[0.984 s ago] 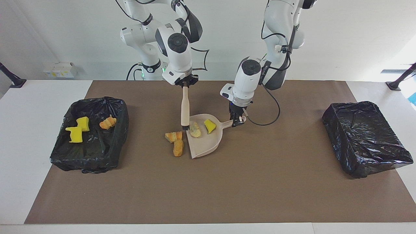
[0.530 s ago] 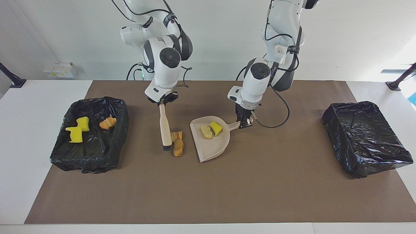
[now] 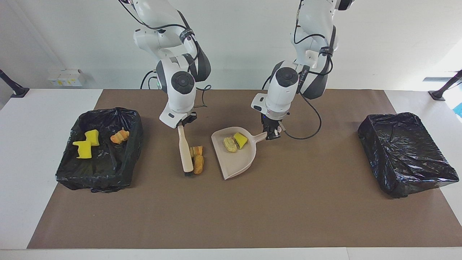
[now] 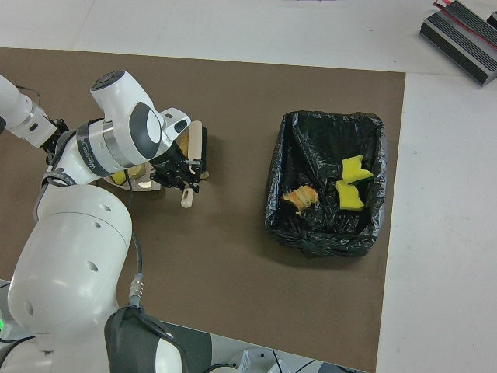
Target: Sweep and dump trash in bin
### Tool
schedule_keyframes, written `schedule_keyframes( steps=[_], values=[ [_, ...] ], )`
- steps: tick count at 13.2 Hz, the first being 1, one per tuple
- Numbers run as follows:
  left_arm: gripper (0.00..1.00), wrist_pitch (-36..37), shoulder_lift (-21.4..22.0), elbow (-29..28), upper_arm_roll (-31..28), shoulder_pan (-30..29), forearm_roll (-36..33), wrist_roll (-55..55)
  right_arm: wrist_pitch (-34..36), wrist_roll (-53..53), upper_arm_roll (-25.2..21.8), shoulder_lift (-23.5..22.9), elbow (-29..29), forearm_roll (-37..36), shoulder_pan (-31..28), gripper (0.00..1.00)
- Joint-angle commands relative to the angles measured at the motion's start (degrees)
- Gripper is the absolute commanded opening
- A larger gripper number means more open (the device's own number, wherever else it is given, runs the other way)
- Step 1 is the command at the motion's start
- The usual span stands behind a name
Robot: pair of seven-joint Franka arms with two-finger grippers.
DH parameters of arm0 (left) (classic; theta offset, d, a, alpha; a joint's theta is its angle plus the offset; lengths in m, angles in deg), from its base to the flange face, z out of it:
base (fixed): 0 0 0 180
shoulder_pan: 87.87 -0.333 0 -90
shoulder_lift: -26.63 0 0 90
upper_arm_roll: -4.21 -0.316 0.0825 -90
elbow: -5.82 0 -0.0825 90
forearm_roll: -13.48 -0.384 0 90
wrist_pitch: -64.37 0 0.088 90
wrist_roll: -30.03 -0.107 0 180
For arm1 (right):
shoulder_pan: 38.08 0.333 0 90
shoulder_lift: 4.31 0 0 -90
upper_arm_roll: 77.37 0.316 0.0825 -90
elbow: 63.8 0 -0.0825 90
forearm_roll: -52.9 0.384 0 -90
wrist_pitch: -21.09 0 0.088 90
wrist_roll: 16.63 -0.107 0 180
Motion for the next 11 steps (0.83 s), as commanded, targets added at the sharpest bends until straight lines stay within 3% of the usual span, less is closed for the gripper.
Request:
schedule_keyframes(
  steps=[1, 7, 11],
  values=[
    [0.0, 0.9, -0.8, 1.0, -0.4, 1.9, -1.8, 2.0, -2.9, -0.4, 0.4, 1.3, 2.5, 8.2, 0.0, 0.0],
    [0.0, -4.0, -2.4, -1.3, -0.3, 3.8, -1.8, 2.5, -2.9, -5.4, 0.4, 2.2, 2.5, 27.6, 4.1, 0.0],
    [0.0, -10.0, -2.3, -3.6, -0.2, 3.2, -1.7, 0.0, -2.3, -9.7, 0.3, 2.4, -1.4, 29.7, 5.4, 0.0]
  ],
)
